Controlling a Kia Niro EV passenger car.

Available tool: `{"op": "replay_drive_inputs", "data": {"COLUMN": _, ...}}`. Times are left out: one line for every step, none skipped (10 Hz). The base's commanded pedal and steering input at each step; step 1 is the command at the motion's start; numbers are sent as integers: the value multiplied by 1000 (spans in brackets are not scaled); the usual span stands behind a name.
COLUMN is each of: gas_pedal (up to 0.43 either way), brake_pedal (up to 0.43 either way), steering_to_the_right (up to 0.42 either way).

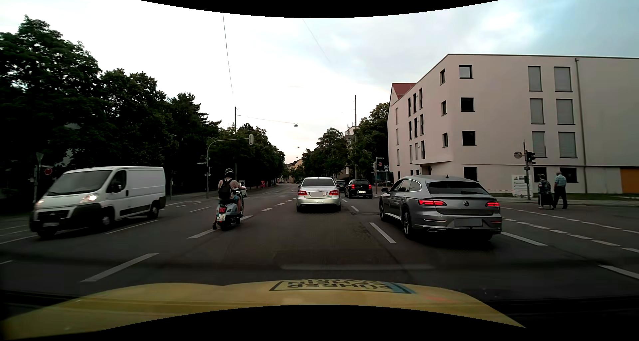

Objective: Follow the waypoints while adhering to traffic rules and regulations

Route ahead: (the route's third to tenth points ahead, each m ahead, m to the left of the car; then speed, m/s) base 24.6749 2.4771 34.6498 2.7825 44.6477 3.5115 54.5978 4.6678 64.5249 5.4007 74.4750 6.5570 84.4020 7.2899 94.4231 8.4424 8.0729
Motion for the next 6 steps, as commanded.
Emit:
{"op": "replay_drive_inputs", "data": {"gas_pedal": 79, "brake_pedal": 0, "steering_to_the_right": -8}}
{"op": "replay_drive_inputs", "data": {"gas_pedal": 87, "brake_pedal": 0, "steering_to_the_right": -9}}
{"op": "replay_drive_inputs", "data": {"gas_pedal": 87, "brake_pedal": 0, "steering_to_the_right": -10}}
{"op": "replay_drive_inputs", "data": {"gas_pedal": 98, "brake_pedal": 0, "steering_to_the_right": -13}}
{"op": "replay_drive_inputs", "data": {"gas_pedal": 118, "brake_pedal": 0, "steering_to_the_right": -14}}
{"op": "replay_drive_inputs", "data": {"gas_pedal": 138, "brake_pedal": 0, "steering_to_the_right": -14}}
